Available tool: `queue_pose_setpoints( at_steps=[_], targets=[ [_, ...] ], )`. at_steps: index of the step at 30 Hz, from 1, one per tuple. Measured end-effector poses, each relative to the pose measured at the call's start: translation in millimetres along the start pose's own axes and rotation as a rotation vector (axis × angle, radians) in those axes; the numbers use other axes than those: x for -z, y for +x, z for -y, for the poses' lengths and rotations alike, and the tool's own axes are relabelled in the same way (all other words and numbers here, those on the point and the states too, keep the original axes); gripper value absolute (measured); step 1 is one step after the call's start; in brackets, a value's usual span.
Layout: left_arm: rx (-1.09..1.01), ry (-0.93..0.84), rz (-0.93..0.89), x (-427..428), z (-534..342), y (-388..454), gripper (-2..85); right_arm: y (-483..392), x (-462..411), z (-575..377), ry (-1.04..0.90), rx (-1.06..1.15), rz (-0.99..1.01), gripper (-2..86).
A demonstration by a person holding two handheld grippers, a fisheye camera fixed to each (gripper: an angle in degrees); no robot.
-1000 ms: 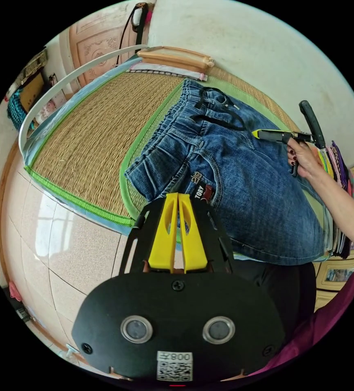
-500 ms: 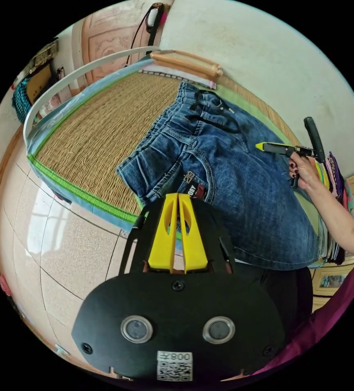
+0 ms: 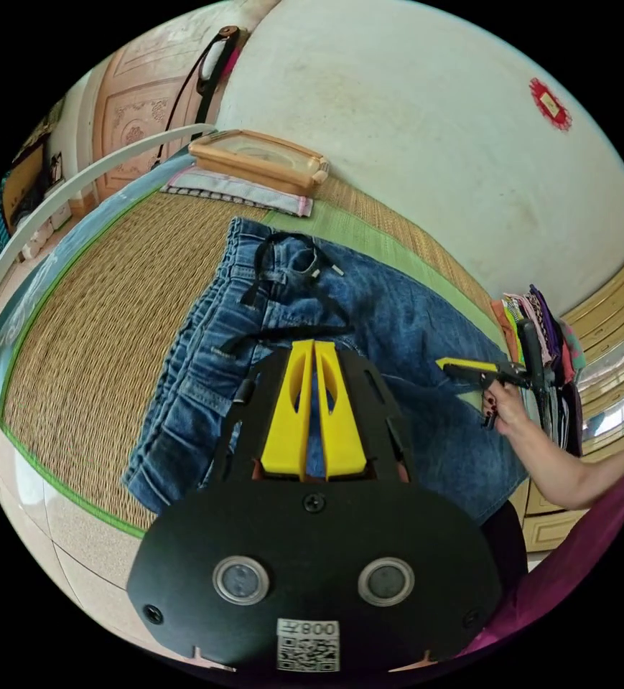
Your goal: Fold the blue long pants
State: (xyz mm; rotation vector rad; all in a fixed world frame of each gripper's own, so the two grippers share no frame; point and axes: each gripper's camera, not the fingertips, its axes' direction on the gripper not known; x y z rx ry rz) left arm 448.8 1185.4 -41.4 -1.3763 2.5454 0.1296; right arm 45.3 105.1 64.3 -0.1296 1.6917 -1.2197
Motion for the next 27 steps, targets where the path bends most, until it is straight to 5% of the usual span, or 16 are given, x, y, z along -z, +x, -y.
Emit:
queue_pose_setpoints(
  at_steps=[10, 16, 23, 27],
  targets=[
    [-0.035, -0.204, 0.057, -97.9, 89.9, 44.0, 0.2, 20.8, -20.0, -62.9, 0.041, -0.051, 0.012, 0.2],
    [-0.044, -0.094, 0.007, -87.8, 108.2, 95.8, 0.1, 60.0, -2.1, -125.1, 0.086, -0.089, 0.065, 0.2],
    [-0.297, -0.192, -0.197, -136.2, 159.2, 231.6, 0.6, 199.3, 75.4, -282.9, 0.248, -0.337, -0.069, 0.1],
    [-0.412, -0.307, -0.113, -189.1, 178.6, 301.2, 0.3, 291.3, 80.8, -368.7, 0.194, -0.538, -0.226, 0.1]
  ],
)
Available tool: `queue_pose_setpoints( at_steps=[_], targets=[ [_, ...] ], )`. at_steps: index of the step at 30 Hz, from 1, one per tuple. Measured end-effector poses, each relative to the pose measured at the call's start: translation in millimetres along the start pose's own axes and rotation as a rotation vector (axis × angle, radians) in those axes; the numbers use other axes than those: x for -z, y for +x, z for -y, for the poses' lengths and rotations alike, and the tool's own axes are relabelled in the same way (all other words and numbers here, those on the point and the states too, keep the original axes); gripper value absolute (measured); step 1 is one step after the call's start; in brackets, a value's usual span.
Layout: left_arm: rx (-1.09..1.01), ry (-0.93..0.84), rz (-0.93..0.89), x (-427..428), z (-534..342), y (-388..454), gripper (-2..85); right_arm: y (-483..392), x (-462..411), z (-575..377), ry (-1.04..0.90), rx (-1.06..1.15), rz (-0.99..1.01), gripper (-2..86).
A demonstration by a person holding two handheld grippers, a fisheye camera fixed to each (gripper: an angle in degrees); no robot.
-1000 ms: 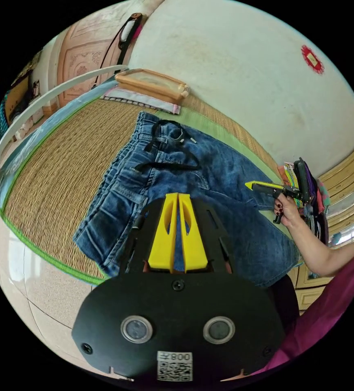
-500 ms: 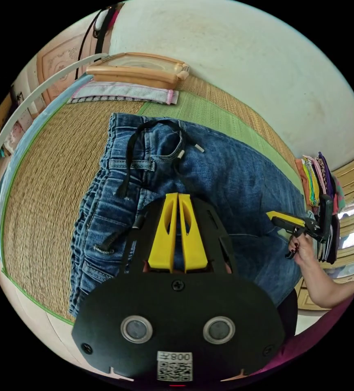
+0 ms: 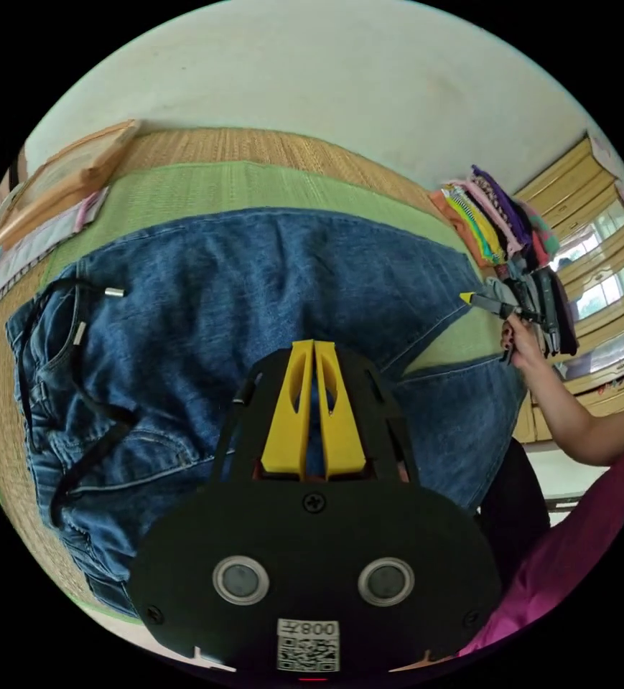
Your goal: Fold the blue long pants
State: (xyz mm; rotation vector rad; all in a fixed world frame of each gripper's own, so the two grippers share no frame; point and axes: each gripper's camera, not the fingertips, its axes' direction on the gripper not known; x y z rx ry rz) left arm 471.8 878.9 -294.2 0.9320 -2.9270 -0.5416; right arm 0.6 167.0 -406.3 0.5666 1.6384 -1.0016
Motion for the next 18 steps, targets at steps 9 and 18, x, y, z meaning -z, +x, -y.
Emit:
queue_pose_setpoints(
  at_steps=[9, 18],
  targets=[
    [0.048, -0.003, 0.018, 7.8, 88.3, 52.0, 0.0, 74.6, -6.1, -50.4, 0.039, 0.000, 0.076, 0.1],
    [0.041, -0.036, 0.009, 10.1, 171.6, 123.7, 0.0, 227.5, 11.9, -109.1, 0.027, -0.164, -0.005, 0.1]
  ],
)
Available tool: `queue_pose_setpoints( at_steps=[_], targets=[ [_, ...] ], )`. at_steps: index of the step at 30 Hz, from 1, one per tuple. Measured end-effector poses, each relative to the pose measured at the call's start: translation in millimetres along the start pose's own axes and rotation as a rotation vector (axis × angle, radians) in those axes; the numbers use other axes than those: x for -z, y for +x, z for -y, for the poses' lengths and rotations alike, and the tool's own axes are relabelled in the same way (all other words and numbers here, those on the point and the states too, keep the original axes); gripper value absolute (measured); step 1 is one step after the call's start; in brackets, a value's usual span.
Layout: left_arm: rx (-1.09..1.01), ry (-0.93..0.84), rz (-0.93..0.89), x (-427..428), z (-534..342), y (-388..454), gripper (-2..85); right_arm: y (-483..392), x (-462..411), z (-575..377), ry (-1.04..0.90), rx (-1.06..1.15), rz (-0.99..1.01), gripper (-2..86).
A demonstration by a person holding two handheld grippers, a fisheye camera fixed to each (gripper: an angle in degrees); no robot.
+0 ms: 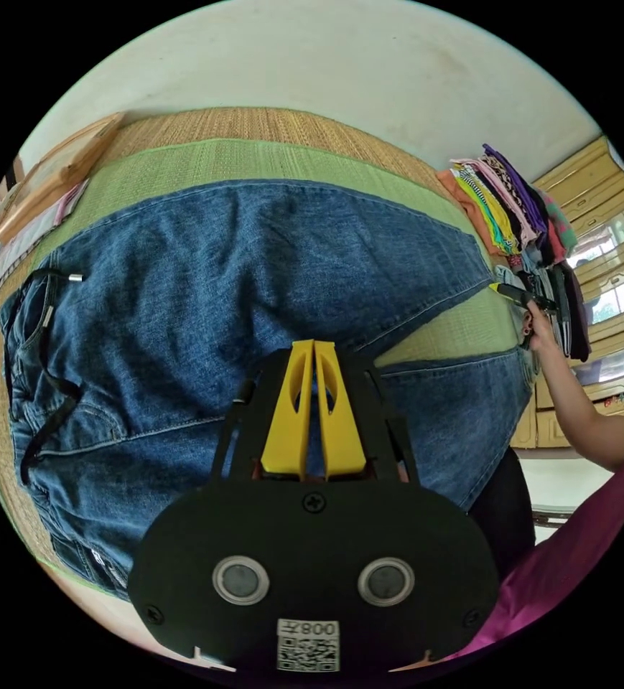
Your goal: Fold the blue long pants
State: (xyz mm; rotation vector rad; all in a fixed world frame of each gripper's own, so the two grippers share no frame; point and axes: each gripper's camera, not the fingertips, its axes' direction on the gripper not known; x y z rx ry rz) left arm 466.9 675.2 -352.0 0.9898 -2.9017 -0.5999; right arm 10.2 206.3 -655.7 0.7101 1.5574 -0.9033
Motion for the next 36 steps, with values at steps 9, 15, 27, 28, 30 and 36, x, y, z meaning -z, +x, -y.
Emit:
queue_pose_setpoints(
  at_steps=[9, 15, 27, 28, 30, 36],
  targets=[
    [-0.095, -0.136, -0.039, 10.1, 40.7, 77.4, 0.3, 49.6, 26.1, -208.1, -0.045, -0.034, -0.088, 0.2],
    [-0.154, -0.031, -0.160, 48.6, 120.3, 126.3, 1.5, 78.4, 32.3, -223.0, 0.079, -0.073, 0.031, 1.1],
    [-0.400, -0.017, -0.295, 7.6, 415.3, 287.6, 8.4, 104.5, -24.2, -99.4, 0.150, 0.001, -0.050, 9.0],
    [-0.414, -0.025, -0.284, 3.7, 442.3, 303.6, 9.1, 105.2, -27.4, -97.4, 0.151, 0.007, -0.057, 9.0],
    [-0.427, -0.020, -0.273, 1.4, 478.1, 324.8, 9.8, 107.3, -38.8, -92.0, 0.147, 0.029, -0.056, 8.7],
    [-0.485, -0.121, -0.049, -14.7, 551.4, 377.8, 8.0, 112.3, -62.3, -93.1, 0.120, 0.039, -0.097, 6.3]
  ],
)
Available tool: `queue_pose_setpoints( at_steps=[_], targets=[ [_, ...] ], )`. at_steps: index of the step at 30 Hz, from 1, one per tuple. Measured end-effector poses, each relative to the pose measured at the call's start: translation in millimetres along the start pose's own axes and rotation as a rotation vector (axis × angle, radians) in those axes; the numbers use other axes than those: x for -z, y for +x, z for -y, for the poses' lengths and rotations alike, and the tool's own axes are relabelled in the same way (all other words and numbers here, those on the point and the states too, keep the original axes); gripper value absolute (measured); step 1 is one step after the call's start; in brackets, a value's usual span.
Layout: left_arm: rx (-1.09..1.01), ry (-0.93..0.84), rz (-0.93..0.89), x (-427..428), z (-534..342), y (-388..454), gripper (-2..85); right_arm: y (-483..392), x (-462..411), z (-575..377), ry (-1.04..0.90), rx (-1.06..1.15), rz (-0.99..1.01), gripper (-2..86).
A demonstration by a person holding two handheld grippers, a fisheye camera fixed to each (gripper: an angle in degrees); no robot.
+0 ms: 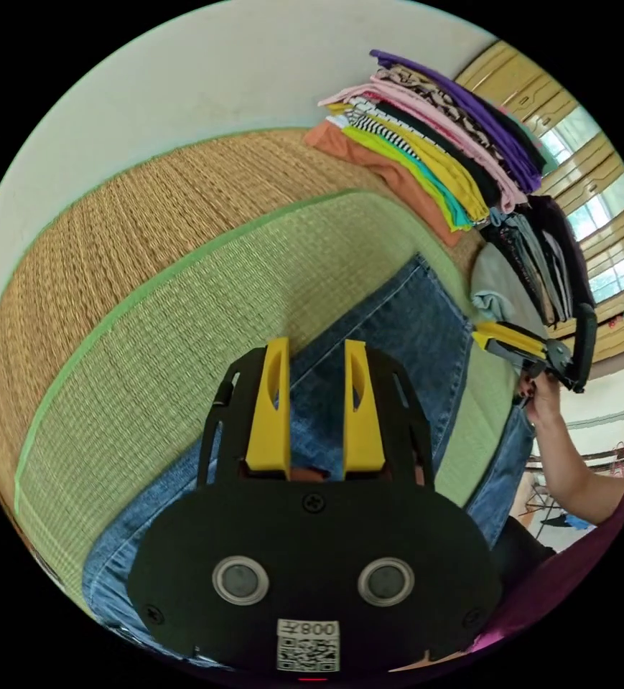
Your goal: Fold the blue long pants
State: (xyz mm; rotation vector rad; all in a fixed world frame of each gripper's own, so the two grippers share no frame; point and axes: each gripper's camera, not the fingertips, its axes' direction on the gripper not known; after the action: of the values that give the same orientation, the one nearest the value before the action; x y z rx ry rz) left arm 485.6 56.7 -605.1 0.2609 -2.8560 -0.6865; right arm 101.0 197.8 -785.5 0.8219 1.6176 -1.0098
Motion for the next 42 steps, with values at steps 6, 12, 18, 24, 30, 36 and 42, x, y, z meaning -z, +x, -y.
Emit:
queue_pose_setpoints(
  at_steps=[6, 12, 18, 24, 30, 36, 42],
  targets=[
    [-0.086, -0.020, 0.080, 33.0, 20.0, 32.9, 1.2, -1.8, 16.4, -7.9, 0.023, 0.067, -0.014, 1.8],
    [-0.105, 0.148, 0.020, 111.4, 24.4, 56.0, 0.6, 20.7, 96.2, -13.7, 0.157, 0.095, 0.100, 0.7],
    [-0.034, 0.173, -0.006, 134.5, 38.9, 53.6, 3.2, 68.0, 103.6, 4.1, 0.145, 0.002, 0.181, 0.6],
    [-0.095, 0.107, -0.211, 135.1, 0.2, 79.3, 7.3, 106.2, 114.1, -32.2, 0.076, -0.063, 0.125, 2.9],
    [-0.291, -0.115, -0.197, 129.9, -103.9, 145.4, 8.2, 108.2, 116.4, -150.5, -0.162, -0.092, -0.011, 5.6],
    [-0.201, -0.211, -0.142, 138.1, -162.8, 141.4, 7.5, 120.7, 99.1, -200.4, -0.302, -0.163, -0.042, 5.7],
    [-0.161, -0.231, -0.058, 143.2, -177.5, 146.8, 1.8, 122.0, 111.2, -174.5, -0.304, -0.154, -0.051, 5.3]
  ],
)
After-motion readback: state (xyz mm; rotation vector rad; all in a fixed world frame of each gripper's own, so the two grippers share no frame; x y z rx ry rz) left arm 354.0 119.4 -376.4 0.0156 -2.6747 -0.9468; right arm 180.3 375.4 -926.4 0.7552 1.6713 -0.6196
